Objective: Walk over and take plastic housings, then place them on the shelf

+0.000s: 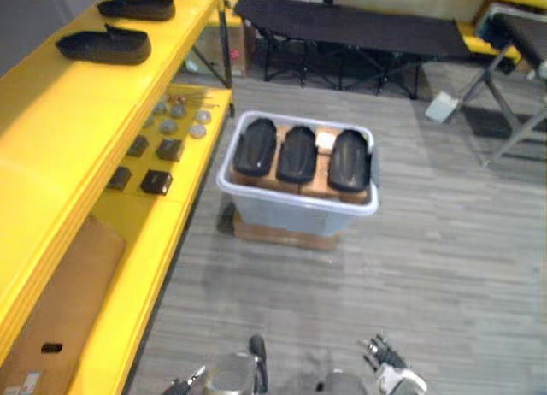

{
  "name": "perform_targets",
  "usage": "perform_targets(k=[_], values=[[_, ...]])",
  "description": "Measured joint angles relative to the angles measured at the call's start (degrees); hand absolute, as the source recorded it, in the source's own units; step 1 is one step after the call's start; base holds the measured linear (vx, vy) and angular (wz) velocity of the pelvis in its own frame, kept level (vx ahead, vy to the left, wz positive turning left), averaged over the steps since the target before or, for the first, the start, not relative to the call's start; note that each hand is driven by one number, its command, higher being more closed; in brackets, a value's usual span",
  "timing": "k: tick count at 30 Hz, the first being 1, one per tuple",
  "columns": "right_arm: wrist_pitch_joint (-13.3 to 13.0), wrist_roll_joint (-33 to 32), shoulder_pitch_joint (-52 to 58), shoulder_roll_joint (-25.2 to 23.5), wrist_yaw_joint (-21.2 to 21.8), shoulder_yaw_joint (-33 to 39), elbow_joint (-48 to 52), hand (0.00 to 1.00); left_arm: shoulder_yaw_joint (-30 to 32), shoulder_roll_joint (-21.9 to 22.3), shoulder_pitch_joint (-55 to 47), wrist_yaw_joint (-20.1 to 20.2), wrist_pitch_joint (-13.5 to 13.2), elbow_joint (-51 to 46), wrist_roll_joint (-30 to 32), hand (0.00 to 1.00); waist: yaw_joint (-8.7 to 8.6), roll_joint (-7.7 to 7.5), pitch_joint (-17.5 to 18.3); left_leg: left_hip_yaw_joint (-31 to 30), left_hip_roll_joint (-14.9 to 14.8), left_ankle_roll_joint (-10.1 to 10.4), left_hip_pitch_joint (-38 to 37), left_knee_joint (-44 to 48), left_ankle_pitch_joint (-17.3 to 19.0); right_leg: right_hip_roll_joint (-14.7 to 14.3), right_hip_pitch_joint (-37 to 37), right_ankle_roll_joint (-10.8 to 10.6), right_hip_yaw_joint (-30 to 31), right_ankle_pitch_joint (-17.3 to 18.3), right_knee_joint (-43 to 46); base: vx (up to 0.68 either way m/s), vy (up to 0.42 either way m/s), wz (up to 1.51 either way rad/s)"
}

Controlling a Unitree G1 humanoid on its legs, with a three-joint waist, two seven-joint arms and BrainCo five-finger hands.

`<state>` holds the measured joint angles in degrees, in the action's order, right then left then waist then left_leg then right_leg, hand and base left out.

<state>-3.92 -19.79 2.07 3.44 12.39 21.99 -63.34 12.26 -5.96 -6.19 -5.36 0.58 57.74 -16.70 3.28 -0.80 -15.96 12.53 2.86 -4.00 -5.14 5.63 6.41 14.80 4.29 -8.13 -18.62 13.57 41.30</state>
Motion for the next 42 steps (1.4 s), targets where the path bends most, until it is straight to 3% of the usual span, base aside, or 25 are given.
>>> perform_targets(k=[2,3,5,7,8,10,12,14,16,17,18,19,20,21,23,24,28,30,32,37,38,39,40,41,42], values=[[-0.5,-0.1,-0.2,-0.3,-0.3,0.0,-0.1,0.00,-0.2,-0.9,2.4,0.0,-1.3,-1.7,-1.5,0.00,-0.74,0.02,0.3,-2.0,-1.0,0.3,0.1,0.6,1.3,-1.7,2.7,0.1,0.4,-1.1,-15.8,0.43,-0.013,0.56],[-1.3,-0.2,0.0,-0.6,-0.9,0.4,-0.1,0.00,-0.2,-0.9,4.5,0.2,-1.7,-2.6,-2.2,0.00,-0.93,0.34,0.1,-3.9,-1.9,0.6,0.5,2.2,2.9,-3.7,4.2,1.4,3.5,-3.8,-22.6,0.43,-0.075,0.71],[-2.2,0.3,0.9,-1.5,-1.3,1.1,-0.1,0.00,0.0,-1.1,5.7,0.6,-1.8,-2.9,-3.1,0.00,-1.01,0.01,0.5,-6.1,-2.7,3.4,-0.1,5.0,5.2,-5.1,4.4,1.8,8.3,-8.4,-26.7,0.44,-0.143,0.73],[-3.7,2.1,2.5,-2.1,-1.1,1.4,0.1,0.00,-0.1,-0.5,5.0,0.5,-1.7,-3.3,-3.5,0.00,-0.85,-0.83,1.7,-7.4,-3.1,6.2,-2.2,6.3,7.2,-6.5,3.1,2.8,8.2,-14.0,-28.5,0.42,-0.222,0.63],[-4.7,4.3,2.9,-2.6,-0.9,0.4,0.3,0.00,0.0,-0.1,3.7,0.4,-1.7,-3.4,-3.6,0.00,-0.62,-2.14,2.6,-7.3,-2.9,7.5,-2.9,7.4,8.7,-7.4,2.3,4.8,7.5,-18.9,-29.8,0.46,-0.285,0.32],[-6.3,9.9,2.4,-1.6,0.4,-2.7,0.9,0.00,0.1,2.0,1.5,0.0,-1.4,-2.5,-3.6,0.00,0.08,-0.38,4.1,-7.3,-4.7,8.0,-2.0,12.0,12.0,-9.1,0.0,5.5,4.9,-15.7,-31.8,0.46,-0.271,0.09],[-10.5,16.1,1.9,1.0,3.4,-12.8,5.4,0.00,-0.3,4.9,0.9,0.7,-1.4,-2.6,-2.7,0.00,0.02,2.40,3.7,-7.1,-7.6,9.9,5.9,27.3,13.3,-10.6,-4.4,5.8,2.9,-15.6,-37.6,0.34,-0.176,0.28],[-12.0,19.7,2.0,4.3,7.1,-22.5,11.1,0.00,-2.3,4.3,1.0,1.1,-1.3,-2.5,-2.4,0.00,0.53,2.82,3.5,-7.0,-8.3,9.6,8.6,27.9,14.5,-9.7,-6.6,6.2,2.6,-15.0,-38.4,0.24,-0.089,0.20],[-14.6,22.3,1.6,6.3,10.5,-30.3,20.3,0.00,-2.5,4.0,1.1,1.6,-1.5,-2.6,-1.3,0.00,0.87,2.65,3.5,-6.6,-8.9,10.4,10.2,21.2,13.8,-8.2,-7.9,5.8,2.2,-14.7,-38.9,0.19,-0.025,0.04],[-17.0,22.9,1.3,7.8,12.5,-36.5,26.4,0.00,-3.7,3.2,1.1,1.7,-1.8,-2.5,0.6,0.00,0.82,2.89,3.6,-6.8,-10.0,10.5,10.4,14.7,10.5,-7.9,-8.6,5.0,1.3,-14.1,-38.9,0.16,0.045,0.00],[-18.8,22.6,0.1,10.0,14.2,-44.3,31.4,0.00,-5.6,2.0,0.7,1.5,-1.8,-2.2,2.4,0.00,0.82,3.55,4.0,-7.5,-11.7,10.3,11.0,10.2,2.4,-8.6,-9.3,3.5,1.4,-13.1,-38.9,0.17,0.086,-0.07],[-19.1,22.5,-1.5,11.1,15.0,-48.1,33.0,0.00,-6.4,1.4,0.7,1.3,-1.8,-1.8,3.0,0.00,0.96,3.26,4.0,-7.5,-12.1,10.9,11.2,11.0,1.3,-9.0,-9.5,3.1,1.6,-12.8,-38.9,0.15,0.115,-0.11],[-19.2,21.9,-3.8,11.3,15.7,-54.7,36.2,0.00,-7.2,-0.5,0.7,1.2,-1.8,-0.6,3.8,0.00,1.20,1.81,4.7,-7.4,-11.2,10.7,11.0,10.1,1.2,-7.7,-9.2,2.7,1.5,-12.8,-38.8,0.13,0.154,-0.06],[-19.3,20.1,-6.0,10.7,16.3,-59.6,40.1,0.00,-8.6,-2.2,0.8,1.5,-1.9,-0.2,4.2,0.00,1.32,-0.96,4.8,-7.1,-10.1,10.2,11.1,8.7,0.8,-6.6,-8.1,2.2,1.6,-12.5,-38.8,0.10,0.136,0.02],[-19.1,17.4,-8.7,10.0,15.7,-62.6,45.8,0.00,-9.0,-3.4,1.0,1.7,-2.2,0.7,5.2,0.00,1.85,-2.54,4.1,-6.9,-9.3,9.9,11.5,8.2,0.6,-5.8,-7.5,1.9,1.6,-12.7,-38.9,0.07,0.114,0.02],[-17.4,15.7,-11.0,9.3,13.4,-62.9,50.4,0.00,-9.1,-4.0,1.1,1.7,-2.3,2.0,6.6,0.00,2.39,-3.23,4.4,-6.7,-8.8,9.8,11.5,8.1,0.7,-5.3,-7.5,1.3,1.6,-13.1,-39.0,0.07,0.103,0.01],[-9.6,13.8,-19.8,4.1,-0.1,-56.8,56.6,0.00,-9.1,-3.7,0.1,2.0,-3.1,1.9,7.8,0.00,2.59,-2.68,4.2,-4.7,-8.3,9.2,10.0,8.1,1.1,-5.0,-7.9,1.0,3.2,-14.6,-40.0,0.02,0.059,-0.22],[-6.0,13.9,-20.8,4.1,-5.9,-52.3,60.0,0.00,-9.1,-3.5,0.1,2.1,-3.8,1.9,8.8,0.00,2.45,-2.36,4.0,-2.9,-8.8,8.8,9.7,8.2,1.3,-5.3,-7.3,1.1,4.9,-16.0,-40.8,-0.04,0.021,-0.55],[-2.5,13.8,-19.2,6.0,-11.9,-45.0,62.7,0.00,-9.2,-3.2,0.0,2.1,-4.9,1.8,11.4,0.00,1.65,-0.95,3.2,0.5,-9.9,8.5,9.2,9.7,2.7,-6.2,-5.7,1.3,8.1,-17.5,-41.1,-0.10,0.026,-0.90],[-0.4,11.7,-9.1,14.5,-20.4,-26.7,64.0,0.00,-13.1,-3.4,-0.1,2.3,-6.9,1.4,13.4,0.00,-1.90,-0.28,2.7,4.6,-12.3,8.4,9.7,17.1,8.4,-7.3,-5.0,0.8,13.0,-17.8,-42.0,-0.10,0.046,-0.73],[-0.3,10.4,-6.0,14.9,-21.4,-21.4,65.1,0.00,-13.6,-3.9,-0.4,2.7,-7.1,1.2,13.4,0.00,-2.45,-0.60,2.5,6.4,-13.1,8.3,9.1,18.0,9.4,-7.4,-4.8,2.3,12.9,-16.4,-42.8,-0.13,0.061,-0.87],[-0.3,9.4,-4.0,15.0,-21.4,-17.0,65.8,0.00,-13.6,-4.1,-1.0,2.9,-6.9,0.0,13.4,0.00,-2.92,-0.95,2.4,8.6,-13.7,8.4,8.0,17.3,9.5,-6.2,-4.5,6.0,7.0,-15.0,-42.6,-0.10,0.069,-0.97],[-0.4,9.1,-3.2,15.0,-21.3,-15.2,66.3,0.00,-13.6,-4.2,-1.2,2.9,-6.8,-0.8,13.3,0.00,-3.13,-1.12,2.3,9.7,-14.2,8.4,7.5,16.8,9.3,-5.7,-4.3,7.8,4.3,-14.8,-42.4,-0.02,0.055,-1.02],[-1.0,8.2,-1.2,15.0,-21.2,-11.9,67.2,0.00,-13.6,-4.9,-1.6,2.8,-6.5,-1.5,13.2,0.00,-3.44,-2.02,2.2,10.5,-14.9,8.3,7.2,17.1,9.3,-5.0,-4.2,8.3,1.1,-15.0,-41.7,0.03,0.043,-0.74],[-2.1,7.5,1.0,14.4,-20.9,-9.7,67.5,0.00,-13.6,-6.1,-1.5,2.5,-5.9,-2.3,13.2,0.00,-4.05,-3.76,2.3,10.3,-14.9,8.6,7.4,18.1,10.0,-4.5,-3.3,7.4,1.2,-18.2,-40.8,0.02,0.027,-0.49]])
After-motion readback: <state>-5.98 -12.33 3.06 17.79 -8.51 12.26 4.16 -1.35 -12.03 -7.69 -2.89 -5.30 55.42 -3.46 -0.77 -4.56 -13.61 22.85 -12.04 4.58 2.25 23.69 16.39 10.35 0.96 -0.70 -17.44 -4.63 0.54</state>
